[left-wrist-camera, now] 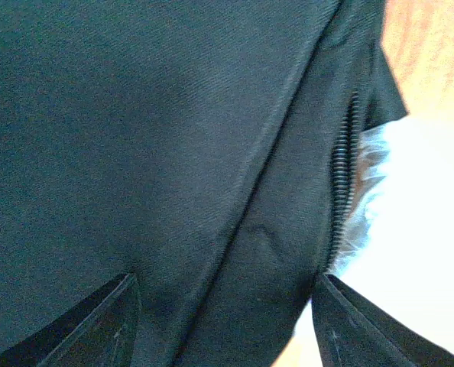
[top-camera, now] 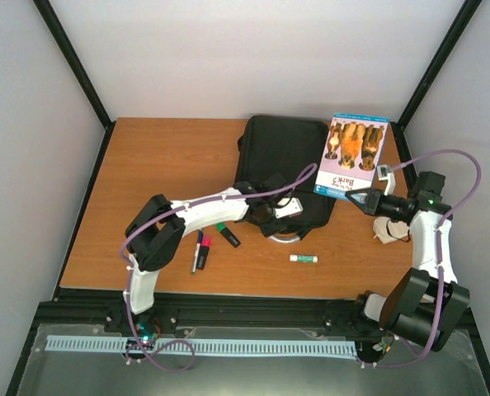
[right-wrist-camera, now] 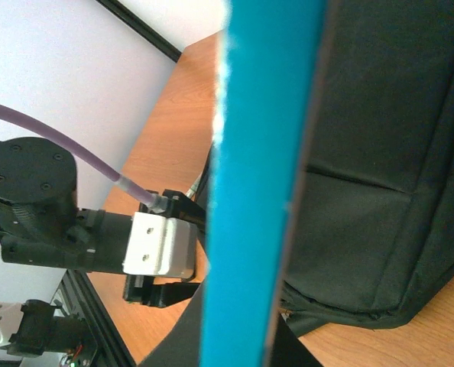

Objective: Pack the student bag
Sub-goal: Place the book in the student bag.

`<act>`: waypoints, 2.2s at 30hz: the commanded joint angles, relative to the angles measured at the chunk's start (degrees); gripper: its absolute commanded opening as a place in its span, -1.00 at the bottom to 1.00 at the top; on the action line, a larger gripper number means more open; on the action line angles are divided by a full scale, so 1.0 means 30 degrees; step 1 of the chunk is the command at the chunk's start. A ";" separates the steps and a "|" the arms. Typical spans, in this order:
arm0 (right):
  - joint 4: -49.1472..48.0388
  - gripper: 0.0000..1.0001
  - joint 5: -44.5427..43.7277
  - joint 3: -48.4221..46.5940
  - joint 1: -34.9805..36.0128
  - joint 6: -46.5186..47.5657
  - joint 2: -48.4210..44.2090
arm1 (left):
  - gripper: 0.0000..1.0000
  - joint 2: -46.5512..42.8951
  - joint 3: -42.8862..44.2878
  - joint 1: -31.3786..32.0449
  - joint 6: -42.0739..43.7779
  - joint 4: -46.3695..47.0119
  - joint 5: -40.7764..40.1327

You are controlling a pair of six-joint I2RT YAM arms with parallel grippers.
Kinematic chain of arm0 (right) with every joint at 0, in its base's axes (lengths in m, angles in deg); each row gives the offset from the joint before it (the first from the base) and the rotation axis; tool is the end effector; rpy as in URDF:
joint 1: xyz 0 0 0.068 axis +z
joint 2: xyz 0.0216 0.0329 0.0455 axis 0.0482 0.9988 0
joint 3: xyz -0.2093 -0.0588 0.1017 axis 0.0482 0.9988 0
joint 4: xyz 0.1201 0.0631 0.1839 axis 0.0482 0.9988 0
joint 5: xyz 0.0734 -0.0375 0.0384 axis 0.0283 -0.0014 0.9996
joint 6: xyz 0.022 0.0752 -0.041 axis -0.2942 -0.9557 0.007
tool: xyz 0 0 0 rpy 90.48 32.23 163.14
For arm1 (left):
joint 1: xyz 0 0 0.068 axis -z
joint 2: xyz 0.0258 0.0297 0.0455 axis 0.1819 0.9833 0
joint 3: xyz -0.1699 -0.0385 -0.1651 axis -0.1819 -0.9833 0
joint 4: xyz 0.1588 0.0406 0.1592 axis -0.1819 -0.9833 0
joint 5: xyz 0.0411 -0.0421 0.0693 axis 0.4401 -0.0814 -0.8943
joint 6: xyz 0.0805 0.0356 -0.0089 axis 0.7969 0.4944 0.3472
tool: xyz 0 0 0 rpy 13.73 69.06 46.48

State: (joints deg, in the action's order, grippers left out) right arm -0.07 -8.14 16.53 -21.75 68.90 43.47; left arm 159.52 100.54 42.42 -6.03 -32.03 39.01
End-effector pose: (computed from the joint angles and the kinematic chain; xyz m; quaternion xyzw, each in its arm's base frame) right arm 0.2191 -0.0201 0.2284 -0.0528 0.8157 0.4452 0.3655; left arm 0.2361 -0.3118 0.1410 0.5563 0.8010 -0.0678 0.2107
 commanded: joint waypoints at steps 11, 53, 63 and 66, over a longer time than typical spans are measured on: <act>-0.0397 -0.94 0.1198 -0.0225 -0.0710 0.0600 -0.0547 | -0.40 0.0753 0.1309 0.0265 0.1245 0.2259 -0.4816; -0.0739 -0.94 -0.3122 -0.3947 0.4266 -0.2012 0.7441 | -0.99 -0.5084 -0.1915 -0.2591 -1.1640 0.3451 -0.6462; -0.2310 -0.94 -0.1304 -0.7749 0.6706 -0.4249 1.1465 | -0.98 -0.5960 -0.3369 -0.2574 -1.3000 0.3646 -0.4797; -0.1313 -0.94 -0.1207 -0.8500 0.6706 -0.3808 1.0261 | -0.98 -0.5662 -0.3015 -0.2574 -1.3019 0.3732 -0.4616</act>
State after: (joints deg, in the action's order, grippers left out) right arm -2.32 -15.20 -4.98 -2.30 57.63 78.47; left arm 144.46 89.94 34.29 -42.29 -24.01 22.33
